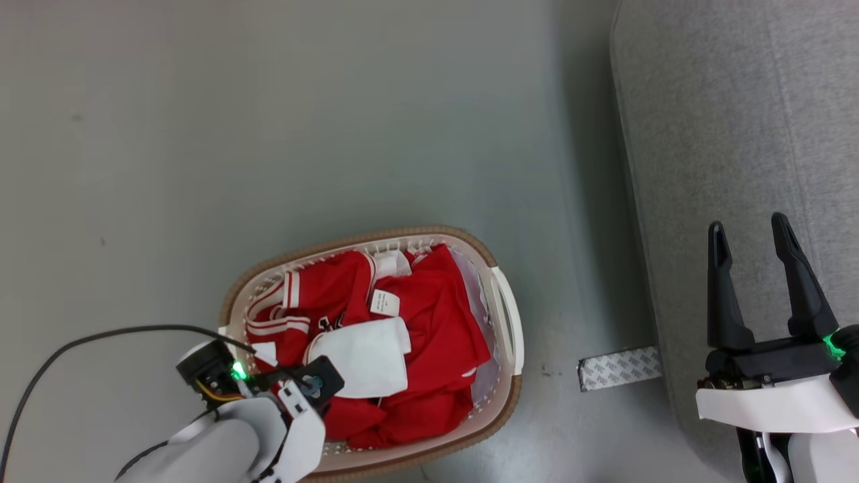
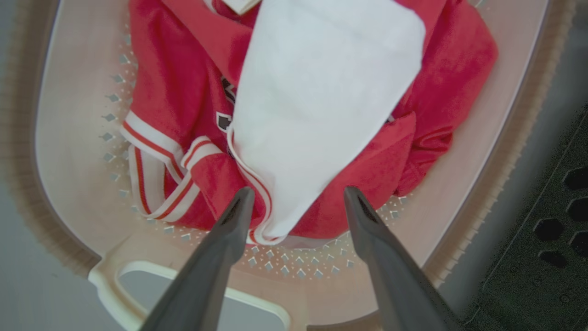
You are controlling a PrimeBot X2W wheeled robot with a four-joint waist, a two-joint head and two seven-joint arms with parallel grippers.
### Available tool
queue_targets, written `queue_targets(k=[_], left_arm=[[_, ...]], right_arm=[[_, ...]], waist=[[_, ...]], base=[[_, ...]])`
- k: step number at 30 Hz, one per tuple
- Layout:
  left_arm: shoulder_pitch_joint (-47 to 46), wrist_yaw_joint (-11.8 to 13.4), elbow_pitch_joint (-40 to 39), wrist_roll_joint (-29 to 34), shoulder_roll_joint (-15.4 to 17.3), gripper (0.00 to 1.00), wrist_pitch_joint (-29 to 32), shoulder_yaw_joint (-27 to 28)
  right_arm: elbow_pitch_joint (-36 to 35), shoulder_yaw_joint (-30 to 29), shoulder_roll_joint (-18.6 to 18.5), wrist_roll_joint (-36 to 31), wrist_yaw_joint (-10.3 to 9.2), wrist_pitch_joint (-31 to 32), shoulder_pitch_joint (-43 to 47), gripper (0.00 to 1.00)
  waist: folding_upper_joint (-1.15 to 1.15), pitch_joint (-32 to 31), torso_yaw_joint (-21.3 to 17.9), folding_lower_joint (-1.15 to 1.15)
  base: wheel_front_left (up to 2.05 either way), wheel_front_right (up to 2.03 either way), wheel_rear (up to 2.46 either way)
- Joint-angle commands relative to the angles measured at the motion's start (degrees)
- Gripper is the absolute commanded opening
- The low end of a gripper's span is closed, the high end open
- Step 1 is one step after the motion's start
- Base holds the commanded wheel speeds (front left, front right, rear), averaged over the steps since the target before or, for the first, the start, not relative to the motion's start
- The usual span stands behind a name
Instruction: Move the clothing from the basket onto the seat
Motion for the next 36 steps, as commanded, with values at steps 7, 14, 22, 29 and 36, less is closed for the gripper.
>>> queue_targets(k=[7,14,22,29,36], left_arm=[[-3.71,1.91,3.84,2.37,-2.09,1.00,-3.09,-1.03],[-7.30,4.28,7.71,3.54,-3.67,1.00,-6.70,-1.03],[-8.12,3.85,12.19,1.13,-6.20,0.00,-10.95,-0.42],[-5.46,5.53,12.34,-5.17,-9.38,0.00,-17.16,4.45],[0.20,7.19,7.99,-11.41,-10.34,0.00,-20.84,9.18]], right_arm=[[-2.12,2.36,-0.15,1.22,-0.12,0.02,-2.84,1.00],[-3.72,3.64,-0.13,1.69,-0.12,0.02,-2.95,1.00],[-2.89,4.18,-0.14,1.32,-0.12,0.02,-1.60,1.00],[-1.54,3.27,-0.16,0.64,-0.12,0.02,-0.13,1.00],[0.89,1.06,-0.16,-0.19,-0.12,0.02,3.41,1.00]], waist=[[0.00,5.01,-0.36,-0.01],[0.00,8.22,-1.77,-0.01],[0.00,7.12,-2.13,-0.01],[0.00,-0.25,0.99,-0.01],[0.00,-12.79,5.58,-0.01]], base=[[0.00,0.00,0.00],[0.00,0.00,0.00],[0.00,0.00,0.00],[0.00,0.00,0.00],[0.00,0.00,0.00]])
